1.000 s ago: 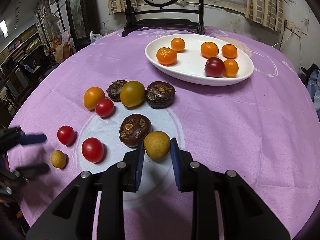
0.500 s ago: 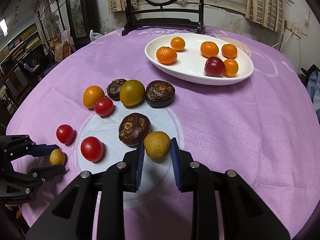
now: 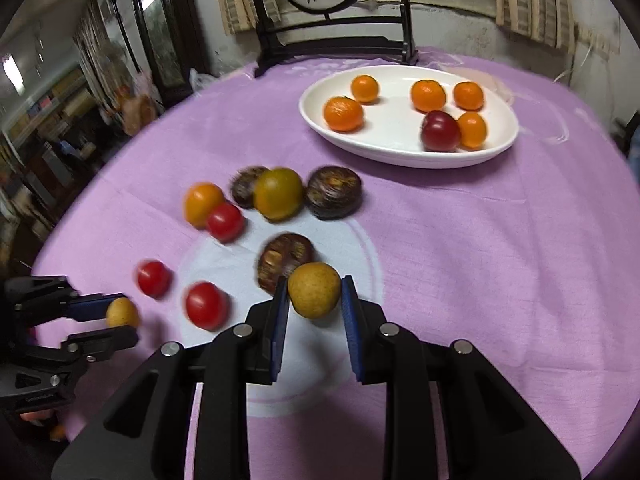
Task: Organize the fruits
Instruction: 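Grasp a small yellow-green fruit with the right tool while the left tool grasps another, then lower the yellow-green fruit onto the plate with the right tool while the left tool releases its fruit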
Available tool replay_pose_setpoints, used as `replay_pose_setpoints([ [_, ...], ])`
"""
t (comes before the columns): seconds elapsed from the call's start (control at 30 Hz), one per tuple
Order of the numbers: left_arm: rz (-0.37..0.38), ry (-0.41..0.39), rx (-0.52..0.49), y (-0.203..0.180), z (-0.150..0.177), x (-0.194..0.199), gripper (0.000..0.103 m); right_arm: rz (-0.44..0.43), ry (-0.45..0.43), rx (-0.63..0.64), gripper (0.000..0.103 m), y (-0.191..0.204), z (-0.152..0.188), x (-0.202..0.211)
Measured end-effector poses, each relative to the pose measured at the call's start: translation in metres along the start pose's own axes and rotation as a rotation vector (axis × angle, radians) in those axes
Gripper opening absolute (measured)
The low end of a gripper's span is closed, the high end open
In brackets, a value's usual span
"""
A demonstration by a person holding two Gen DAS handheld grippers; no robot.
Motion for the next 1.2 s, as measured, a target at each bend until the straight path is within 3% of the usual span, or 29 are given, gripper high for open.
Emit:
replay_pose_setpoints([
  [0.1,0.024,-0.063,-0.007,-0.008,-0.024,0.010,0.027,-0.004,-0.079,-0.049,0.027,-0.011,-0.012,0.012],
  [0.23,0.036,-0.124,-0.021,-0.014,-0.067,0.009,0.027,0.134,-0.251,-0.090,0.027,-0.038,-0.035,0.029],
  [0.33,0.039,-0.127,-0.032,-0.016,-0.096,-0.002,0.027,0.248,-0.328,-0.066,0.026,-0.055,-0.052,0.029],
  [0.4,0.002,-0.128,-0.066,-0.017,-0.118,-0.015,0.027,0.301,-0.358,-0.036,0.026,-0.064,-0.066,0.023],
  [0.5,-0.036,-0.115,-0.106,-0.015,-0.152,-0.038,0.027,0.253,-0.345,-0.075,0.026,-0.077,-0.083,0.005],
  [0.67,-0.064,-0.096,-0.090,-0.005,-0.201,-0.079,0.027,0.201,-0.319,-0.076,0.026,-0.084,-0.103,-0.018],
  [0.97,-0.114,-0.026,-0.091,0.003,-0.228,-0.127,0.028,0.150,-0.266,-0.044,0.027,-0.081,-0.121,-0.042],
  [1.0,-0.130,-0.033,-0.092,0.004,-0.229,-0.128,0.031,0.148,-0.265,-0.045,0.027,-0.082,-0.121,-0.041],
  [1.07,-0.191,-0.061,-0.083,0.012,-0.232,-0.124,0.054,0.130,-0.268,-0.064,0.029,-0.082,-0.121,-0.037],
  [1.1,-0.198,-0.073,-0.074,0.016,-0.233,-0.120,0.061,0.114,-0.274,-0.078,0.029,-0.082,-0.122,-0.033],
  [1.13,-0.192,-0.084,-0.058,0.019,-0.233,-0.116,0.075,0.107,-0.278,-0.085,0.029,-0.081,-0.122,-0.030],
  [1.2,-0.178,-0.104,-0.016,0.028,-0.231,-0.102,0.081,0.098,-0.286,-0.088,0.030,-0.077,-0.122,-0.024],
])
Point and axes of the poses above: each gripper's, at about its wrist camera, not at the fingertips, and x roughly against the way its jaws point, y to its left, z to its underside, the point moved 8 cm from there along -x, roughly the way its jaws point, and after that the axes turned 1 degree about y, right-handed, at the moved point
